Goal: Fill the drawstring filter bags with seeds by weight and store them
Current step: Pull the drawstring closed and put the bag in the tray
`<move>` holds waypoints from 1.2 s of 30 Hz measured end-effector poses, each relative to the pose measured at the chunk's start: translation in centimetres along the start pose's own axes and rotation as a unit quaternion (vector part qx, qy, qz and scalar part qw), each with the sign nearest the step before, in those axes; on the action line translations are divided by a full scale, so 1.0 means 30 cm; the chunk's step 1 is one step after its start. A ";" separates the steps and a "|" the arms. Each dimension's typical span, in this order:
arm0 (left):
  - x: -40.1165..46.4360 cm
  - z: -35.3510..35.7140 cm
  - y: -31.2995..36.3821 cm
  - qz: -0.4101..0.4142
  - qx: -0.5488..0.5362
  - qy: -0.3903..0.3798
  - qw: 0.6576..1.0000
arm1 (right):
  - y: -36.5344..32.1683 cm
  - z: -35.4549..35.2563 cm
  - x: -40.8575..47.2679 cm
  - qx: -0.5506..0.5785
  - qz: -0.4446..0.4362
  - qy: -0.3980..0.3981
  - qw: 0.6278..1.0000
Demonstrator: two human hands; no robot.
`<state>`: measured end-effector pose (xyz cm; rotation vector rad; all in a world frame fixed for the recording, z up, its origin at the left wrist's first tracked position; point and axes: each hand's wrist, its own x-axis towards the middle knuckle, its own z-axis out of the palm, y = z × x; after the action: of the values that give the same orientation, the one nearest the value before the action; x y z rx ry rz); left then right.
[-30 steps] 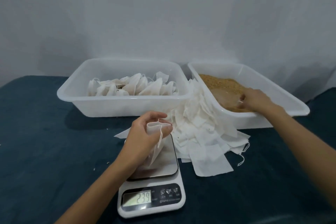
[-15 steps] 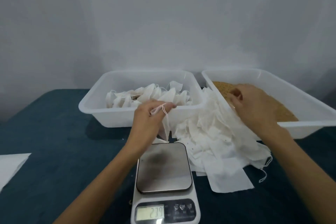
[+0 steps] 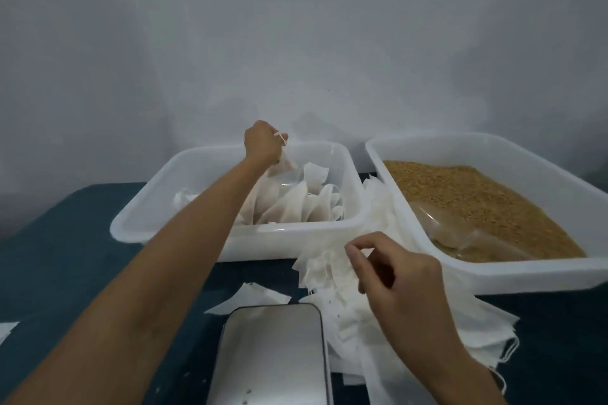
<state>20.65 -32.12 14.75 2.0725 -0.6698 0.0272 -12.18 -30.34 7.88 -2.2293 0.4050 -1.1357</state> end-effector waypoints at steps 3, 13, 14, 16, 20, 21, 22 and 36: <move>0.113 0.077 -0.022 -0.037 0.083 -0.027 0.995 | 0.004 0.002 -0.002 -0.017 -0.020 0.005 1.000; 0.163 0.228 -0.052 -0.106 0.161 -0.120 0.974 | 0.018 -0.016 0.005 -0.028 -0.022 0.015 0.999; 0.147 0.225 -0.042 -0.100 0.158 -0.133 0.973 | 0.020 -0.021 0.007 -0.025 -0.015 0.020 0.999; 0.102 0.201 -0.008 -0.070 0.170 -0.137 0.973 | 0.030 -0.030 0.014 -0.023 0.000 0.032 0.999; -0.031 0.127 0.095 0.116 0.179 -0.031 0.977 | 0.054 -0.034 0.027 -0.015 0.031 0.060 0.998; -0.100 0.103 0.119 0.158 0.142 -0.013 0.977 | 0.058 -0.035 0.029 -0.012 0.039 0.062 0.997; -0.185 0.074 0.135 0.193 0.098 -0.009 0.976 | 0.061 -0.036 0.029 -0.009 0.046 0.065 0.997; -0.760 -0.277 -0.139 0.304 0.261 -0.143 0.905 | 0.083 -0.019 0.026 0.016 0.051 0.062 0.997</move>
<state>5.14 -13.60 10.08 2.2972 -1.6218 0.2895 -12.18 -32.88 7.06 -2.0916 0.5412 -1.2222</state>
